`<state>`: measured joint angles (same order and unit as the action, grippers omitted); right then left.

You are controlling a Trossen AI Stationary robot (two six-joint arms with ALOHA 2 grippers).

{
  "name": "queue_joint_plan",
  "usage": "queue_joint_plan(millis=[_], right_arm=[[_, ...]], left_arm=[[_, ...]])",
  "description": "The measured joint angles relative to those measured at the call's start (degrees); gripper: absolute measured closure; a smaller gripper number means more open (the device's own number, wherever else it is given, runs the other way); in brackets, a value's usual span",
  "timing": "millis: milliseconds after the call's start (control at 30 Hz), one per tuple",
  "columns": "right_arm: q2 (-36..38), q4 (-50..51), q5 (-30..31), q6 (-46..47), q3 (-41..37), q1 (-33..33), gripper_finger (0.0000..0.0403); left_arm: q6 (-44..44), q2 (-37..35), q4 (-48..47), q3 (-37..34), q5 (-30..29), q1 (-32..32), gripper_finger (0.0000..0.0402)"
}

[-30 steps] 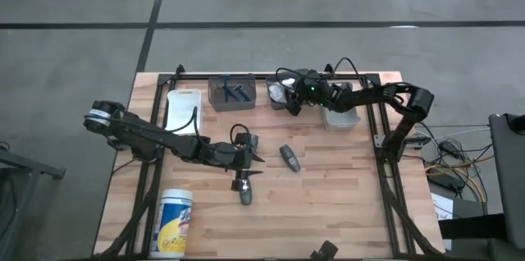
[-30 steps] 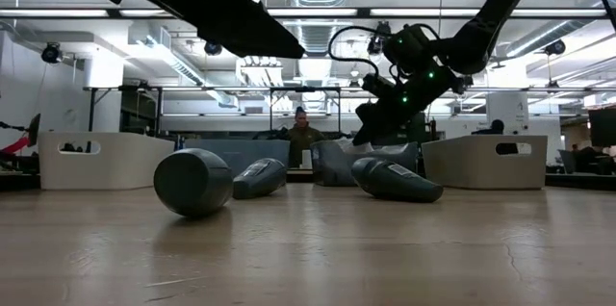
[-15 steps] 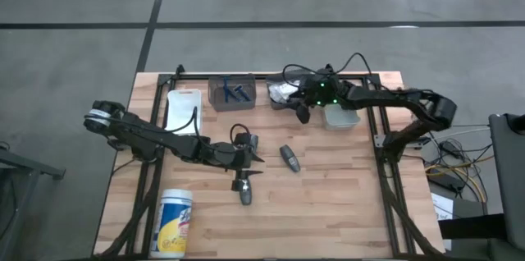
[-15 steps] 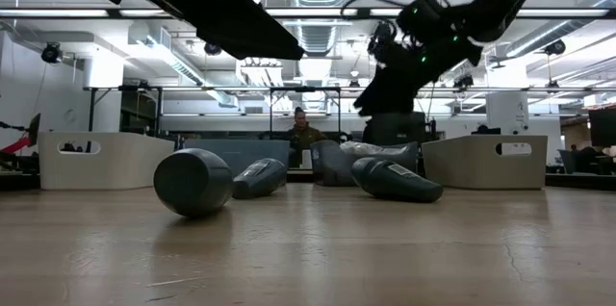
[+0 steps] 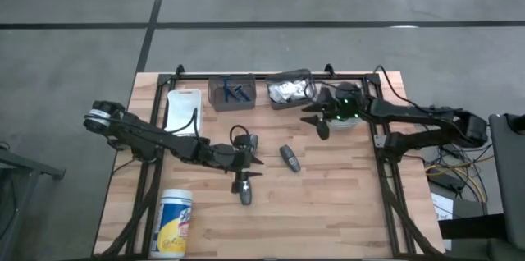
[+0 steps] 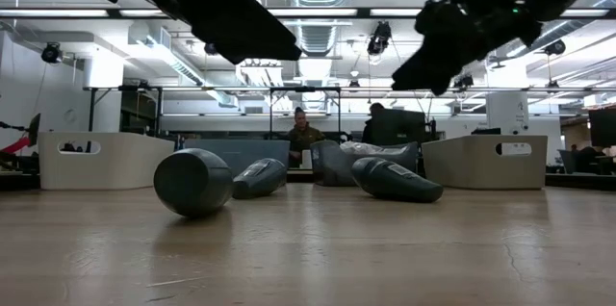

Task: Pick & Place Travel size toiletries
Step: Put the black deodorant into the white bin

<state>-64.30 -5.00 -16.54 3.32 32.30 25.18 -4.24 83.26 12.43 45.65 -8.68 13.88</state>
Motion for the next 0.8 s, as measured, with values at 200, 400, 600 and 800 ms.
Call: queue_joint_plan(millis=[200,400,600,800], right_arm=[[4.5,-7.3,0.0,2.7,-7.8,-2.6,0.0243],[6.2,-16.8,0.0,2.7,-14.3,-5.9,0.0262],[6.5,-18.5,0.0,3.6,-18.4,-9.1,0.0283],[6.1,-20.7,0.0,4.2,-20.5,-11.0,0.0304]], left_arm=[[-4.8,0.0,0.0,0.0,0.8,1.4,0.0233],[-5.2,0.0,-0.3,0.0,1.7,4.0,0.0233],[-12.3,0.0,-3.7,0.0,1.7,6.0,0.0233],[-23.3,0.0,-5.6,0.0,3.9,7.0,0.0233]])
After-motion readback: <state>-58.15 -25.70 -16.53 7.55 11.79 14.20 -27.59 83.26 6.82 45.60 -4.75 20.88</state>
